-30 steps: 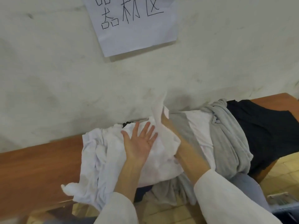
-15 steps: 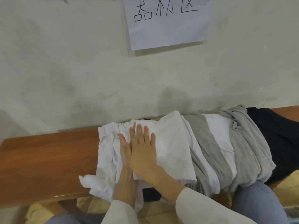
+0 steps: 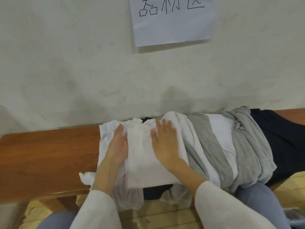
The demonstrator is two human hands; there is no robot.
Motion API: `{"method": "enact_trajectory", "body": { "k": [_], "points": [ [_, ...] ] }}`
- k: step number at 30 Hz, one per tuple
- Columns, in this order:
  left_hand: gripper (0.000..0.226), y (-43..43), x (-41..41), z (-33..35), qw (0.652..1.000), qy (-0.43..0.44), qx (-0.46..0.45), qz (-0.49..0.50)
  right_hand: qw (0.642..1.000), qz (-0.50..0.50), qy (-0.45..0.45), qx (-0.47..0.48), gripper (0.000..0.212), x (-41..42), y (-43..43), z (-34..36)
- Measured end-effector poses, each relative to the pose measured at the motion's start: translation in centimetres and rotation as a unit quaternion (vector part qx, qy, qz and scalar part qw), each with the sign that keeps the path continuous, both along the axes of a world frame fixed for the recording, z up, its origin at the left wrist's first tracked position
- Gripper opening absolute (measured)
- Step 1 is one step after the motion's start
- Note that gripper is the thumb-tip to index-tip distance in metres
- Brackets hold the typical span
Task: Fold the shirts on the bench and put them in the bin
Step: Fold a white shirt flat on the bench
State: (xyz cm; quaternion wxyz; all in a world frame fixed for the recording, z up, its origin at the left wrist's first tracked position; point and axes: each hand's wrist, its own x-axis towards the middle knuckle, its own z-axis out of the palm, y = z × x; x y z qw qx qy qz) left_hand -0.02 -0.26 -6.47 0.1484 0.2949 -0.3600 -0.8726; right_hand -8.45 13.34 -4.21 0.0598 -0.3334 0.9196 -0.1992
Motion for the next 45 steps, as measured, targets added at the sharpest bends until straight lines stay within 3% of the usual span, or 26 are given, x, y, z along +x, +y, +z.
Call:
{"method": "enact_trajectory", "body": {
  "k": [3, 6, 9, 12, 17, 20, 24, 28, 30, 33, 36, 38, 40, 45],
  "points": [
    [0.053, -0.8, -1.1, 0.9, 0.983, -0.05, -0.179, -0.005, 0.999, -0.028, 0.041, 0.014, 0.073, -2.9, 2.1, -0.7],
    [0.045, -0.8, -2.4, 1.8, 0.92, -0.099, -0.38, -0.013, 0.998, 0.011, 0.056, 0.024, 0.092, -2.9, 2.5, -1.9],
    [0.038, -1.3, -3.1, 1.8, 0.914, -0.153, -0.374, 0.047, 0.997, 0.021, 0.045, 0.053, 0.104, -2.5, 2.6, -3.0],
    [0.029, -1.0, -3.2, 1.4, 0.903, -0.186, -0.382, 0.058, 0.995, 0.031, 0.046, 0.086, 0.097, -1.7, 2.6, -3.4],
    [0.017, -1.7, -4.2, 0.8, 0.85, -0.254, -0.458, 0.062, 0.997, -0.005, 0.059, 0.039, 0.101, -2.6, 2.5, -3.4],
    [0.007, -2.1, -5.1, 1.1, 0.851, -0.258, -0.45, 0.083, 0.996, 0.009, 0.064, 0.056, 0.102, -3.2, 3.3, -4.2],
    [0.013, -2.1, -5.2, 1.3, 0.858, -0.255, -0.406, 0.183, 0.994, 0.01, 0.058, 0.091, 0.09, -3.1, 3.9, -4.5],
    [0.02, -1.5, -4.7, 0.4, 0.843, -0.263, -0.451, 0.13, 0.992, 0.018, 0.046, 0.117, 0.089, -3.3, 3.7, -4.4],
    [0.032, -0.5, -4.0, 0.5, 0.808, -0.266, -0.515, 0.104, 0.993, 0.032, 0.032, 0.112, 0.091, -3.4, 4.0, -4.1],
    [0.018, 1.8, -1.3, 0.6, 0.749, -0.314, -0.578, 0.086, 0.995, 0.062, 0.038, 0.065, 0.084, -2.8, 5.5, -3.4],
    [0.014, 4.8, 2.3, 0.2, 0.731, -0.362, -0.579, 0.022, 0.994, 0.079, 0.066, -0.023, 0.066, -1.0, 7.9, -3.2],
    [0.012, 6.7, 4.1, 0.4, 0.711, -0.378, -0.593, 0.012, 0.987, 0.051, 0.09, -0.12, 0.042, 0.4, 10.1, -3.7],
    [0.012, 8.1, 5.3, 0.5, 0.706, -0.394, -0.588, 0.004, 0.981, 0.053, 0.068, -0.176, 0.03, 1.8, 12.4, -4.2],
    [0.016, 9.6, 6.4, 1.0, 0.712, -0.403, -0.575, 0.028, 0.97, 0.127, 0.112, -0.176, 0.037, 2.7, 14.6, -4.8]
  ]
}}
